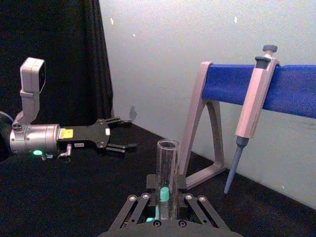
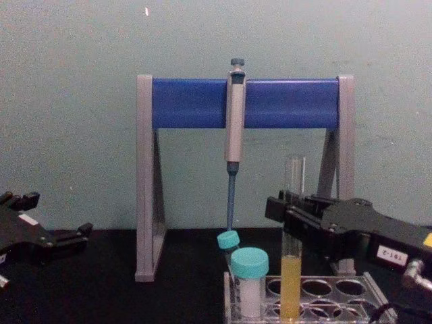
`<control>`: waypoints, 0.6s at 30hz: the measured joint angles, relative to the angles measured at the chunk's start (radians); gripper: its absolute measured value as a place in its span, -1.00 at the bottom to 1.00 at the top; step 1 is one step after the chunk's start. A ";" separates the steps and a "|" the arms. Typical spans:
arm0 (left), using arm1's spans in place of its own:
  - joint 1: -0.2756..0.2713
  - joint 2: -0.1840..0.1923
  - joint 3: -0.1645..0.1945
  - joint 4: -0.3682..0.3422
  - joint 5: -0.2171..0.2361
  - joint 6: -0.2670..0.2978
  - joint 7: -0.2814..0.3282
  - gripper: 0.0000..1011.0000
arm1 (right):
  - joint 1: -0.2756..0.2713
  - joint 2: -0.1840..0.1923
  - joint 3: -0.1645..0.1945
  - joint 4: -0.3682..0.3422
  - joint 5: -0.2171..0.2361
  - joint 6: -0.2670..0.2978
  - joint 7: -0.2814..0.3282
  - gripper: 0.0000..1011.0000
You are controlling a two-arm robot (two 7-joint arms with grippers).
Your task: Pick up the test tube from the test tube rack, shake it, then place it back into the test tube rack.
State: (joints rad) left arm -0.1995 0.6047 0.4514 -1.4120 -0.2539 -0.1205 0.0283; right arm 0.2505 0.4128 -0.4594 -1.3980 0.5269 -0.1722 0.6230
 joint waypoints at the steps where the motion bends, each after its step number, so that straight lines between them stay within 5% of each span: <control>1: 0.000 0.000 0.000 0.000 0.000 0.000 0.000 0.98 | 0.000 -0.001 0.000 0.002 -0.001 0.000 0.000 -0.54; 18: 0.000 0.000 0.000 0.000 0.000 0.000 0.000 0.98 | 0.005 -0.021 -0.006 0.047 -0.009 0.010 -0.001 -0.54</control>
State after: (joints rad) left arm -0.1995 0.6047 0.4514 -1.4120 -0.2539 -0.1205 0.0283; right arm 0.2552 0.3920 -0.4655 -1.3509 0.5176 -0.1625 0.6215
